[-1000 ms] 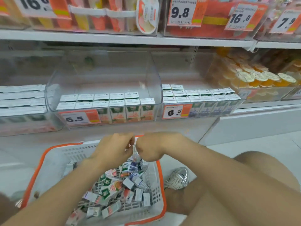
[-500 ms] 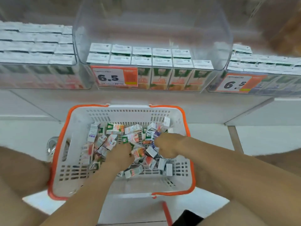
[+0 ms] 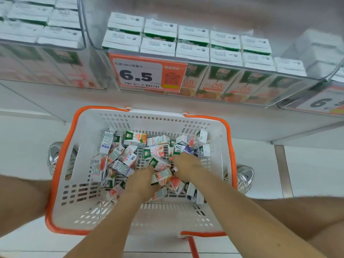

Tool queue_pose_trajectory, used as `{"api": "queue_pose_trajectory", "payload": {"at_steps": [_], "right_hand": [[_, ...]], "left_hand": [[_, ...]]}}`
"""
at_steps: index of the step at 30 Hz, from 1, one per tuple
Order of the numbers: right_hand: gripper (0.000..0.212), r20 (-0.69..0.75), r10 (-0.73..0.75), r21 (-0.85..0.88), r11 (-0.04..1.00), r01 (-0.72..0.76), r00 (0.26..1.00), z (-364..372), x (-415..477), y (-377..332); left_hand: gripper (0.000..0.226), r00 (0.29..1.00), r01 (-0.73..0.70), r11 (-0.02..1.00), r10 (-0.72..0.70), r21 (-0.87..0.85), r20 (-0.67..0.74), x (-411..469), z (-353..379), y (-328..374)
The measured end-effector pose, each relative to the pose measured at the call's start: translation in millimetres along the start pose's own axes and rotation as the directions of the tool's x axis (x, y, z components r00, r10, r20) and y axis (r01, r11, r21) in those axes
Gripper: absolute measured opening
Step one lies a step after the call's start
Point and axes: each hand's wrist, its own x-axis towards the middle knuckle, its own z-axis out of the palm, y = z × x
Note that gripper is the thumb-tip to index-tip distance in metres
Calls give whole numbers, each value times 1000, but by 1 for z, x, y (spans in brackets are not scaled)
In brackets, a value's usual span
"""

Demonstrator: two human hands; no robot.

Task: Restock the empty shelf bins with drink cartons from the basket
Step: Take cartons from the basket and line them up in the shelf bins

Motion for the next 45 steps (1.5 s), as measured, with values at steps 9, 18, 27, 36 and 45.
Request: {"api": "queue_pose_trajectory", "payload": {"at_steps": [9,18,27,36,45], "right_hand": [[20,79,48,307,949,-70,996,-55,-11,37],[60,-98,-92,307,944,118,991,-145,-100,4],[41,-391,-167,151,959,242,905,-200,-184,-11],[40,-796,-166,-113,985,128,582,-259,-256,0],[46,-941,-86,-77,996,42,326,-311,-275,94]], "left_hand": [[29,972,32,769,-173,-639,-160,-7,-37,-8],[35,977,-99,418,-129,-903,-168,-62,-116,16],[19,957,-281,330,23,-901,-290,-126,-180,68],[19,819,-574,297,231,-763,-525,-172,-239,142],[24,640,-745,489,331,-454,-693,-148,-298,233]]}}
